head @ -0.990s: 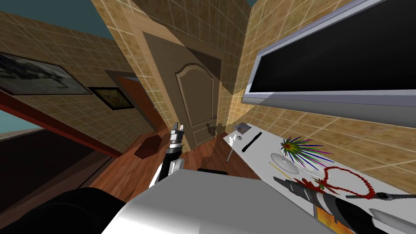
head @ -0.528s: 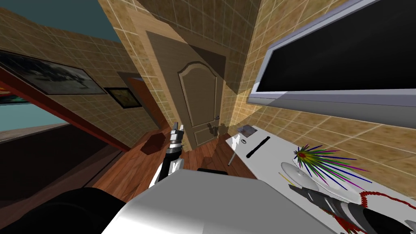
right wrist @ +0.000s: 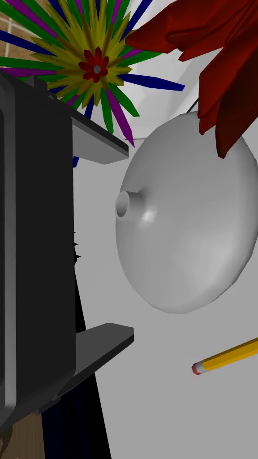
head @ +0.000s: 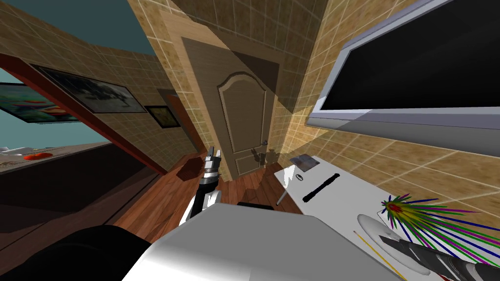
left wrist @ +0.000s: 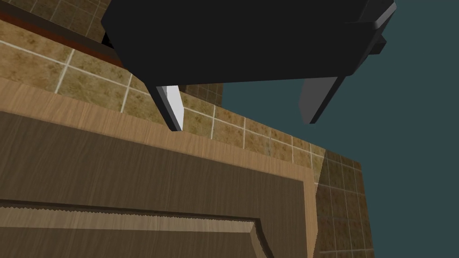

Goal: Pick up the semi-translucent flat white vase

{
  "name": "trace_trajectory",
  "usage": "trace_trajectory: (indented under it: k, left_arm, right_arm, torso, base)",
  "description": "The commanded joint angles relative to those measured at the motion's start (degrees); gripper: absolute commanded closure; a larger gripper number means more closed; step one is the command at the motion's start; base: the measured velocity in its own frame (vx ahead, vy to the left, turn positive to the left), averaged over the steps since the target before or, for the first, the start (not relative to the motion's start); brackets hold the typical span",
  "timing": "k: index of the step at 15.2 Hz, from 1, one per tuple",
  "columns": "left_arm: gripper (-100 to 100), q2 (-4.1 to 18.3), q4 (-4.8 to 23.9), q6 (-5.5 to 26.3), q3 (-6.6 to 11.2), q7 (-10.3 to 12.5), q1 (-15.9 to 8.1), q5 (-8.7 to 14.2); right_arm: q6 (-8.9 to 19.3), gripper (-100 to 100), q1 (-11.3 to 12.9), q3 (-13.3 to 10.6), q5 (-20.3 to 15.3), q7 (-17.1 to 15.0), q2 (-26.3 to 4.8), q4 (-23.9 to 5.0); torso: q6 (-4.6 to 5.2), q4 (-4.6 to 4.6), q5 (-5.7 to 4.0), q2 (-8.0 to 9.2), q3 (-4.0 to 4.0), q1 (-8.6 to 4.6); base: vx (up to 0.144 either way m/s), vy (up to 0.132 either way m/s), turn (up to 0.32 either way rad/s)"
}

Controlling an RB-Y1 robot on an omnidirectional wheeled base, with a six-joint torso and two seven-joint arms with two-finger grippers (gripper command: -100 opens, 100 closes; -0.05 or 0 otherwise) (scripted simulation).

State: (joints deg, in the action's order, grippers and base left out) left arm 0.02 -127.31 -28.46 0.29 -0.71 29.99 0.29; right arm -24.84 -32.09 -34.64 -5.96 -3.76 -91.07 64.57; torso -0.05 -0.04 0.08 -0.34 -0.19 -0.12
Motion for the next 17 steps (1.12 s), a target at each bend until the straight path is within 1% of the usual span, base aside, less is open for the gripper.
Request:
trace_trajectory:
  k: [1, 2, 3, 4, 5, 12, 13, 14, 17]
  left_arm:
    - [0, 0.0, 0.0, 0.0, 0.00, 0.0, 0.0, 0.0]
    - [0, 0.0, 0.0, 0.0, 0.00, 0.0, 0.0, 0.0]
    - [0, 0.0, 0.0, 0.0, 0.00, 0.0, 0.0, 0.0]
    - [0, 0.0, 0.0, 0.0, 0.00, 0.0, 0.0, 0.0]
    - [0, 0.0, 0.0, 0.0, 0.00, 0.0, 0.0, 0.0]
    - [0, 0.0, 0.0, 0.0, 0.00, 0.0, 0.0, 0.0]
    - [0, 0.0, 0.0, 0.0, 0.00, 0.0, 0.0, 0.0]
    - [0, 0.0, 0.0, 0.0, 0.00, 0.0, 0.0, 0.0]
    - [0, 0.0, 0.0, 0.0, 0.00, 0.0, 0.0, 0.0]
  right_arm:
    - [-0.3, -100, -0.3, -0.5, 0.4, 0.2, -0.8, -1.6]
    - [0.0, -100, 0.0, -0.4, 0.1, -0.1, -0.4, -0.5]
    - [2.1, -100, 0.1, -0.8, 0.6, -0.5, -0.6, 1.0]
    - [3.1, -100, 0.2, -1.0, 0.8, -0.6, -0.6, 1.9]
    - [3.1, -100, 0.2, -1.0, 0.8, -0.6, -0.6, 1.9]
    - [10.1, -100, 0.5, -2.5, 2.4, -1.8, -0.6, 7.8]
    - [8.8, -100, 0.6, -2.3, 2.0, -1.6, -0.5, 6.8]
    - [9.1, 100, 0.6, -2.3, 2.1, -1.7, -0.5, 7.0]
    - [9.3, 100, 0.6, -2.3, 2.1, -1.7, -0.6, 6.9]
  torso:
    - [0.00, 0.00, 0.00, 0.00, 0.00, 0.00]
    - [-0.01, 0.01, 0.01, 0.04, 0.02, 0.03]
    - [0.01, 0.02, 0.01, 0.09, 0.05, 0.07]
    - [-0.01, 0.04, 0.00, 0.20, 0.11, 0.06]
    - [-0.01, 0.07, -0.01, 0.31, 0.18, 0.00]
    - [0.02, 0.14, -0.04, 0.57, 0.33, -0.11]
    - [0.01, 0.13, -0.04, 0.55, 0.33, -0.10]
    - [0.04, 0.12, -0.02, 0.49, 0.30, -0.04]
    - [-0.01, 0.07, -0.14, 0.31, 0.18, 0.11]
  base:
    - [0.035, -0.024, 0.101]
    - [0.024, -0.017, 0.047]
    - [-0.017, -0.027, 0.082]
    - [-0.047, -0.051, 0.132]
    - [-0.054, -0.055, 0.084]
    - [-0.066, -0.055, 0.087]
    - [-0.036, -0.033, 0.053]
    - [-0.013, -0.013, 0.003]
    - [-0.004, -0.008, -0.006]
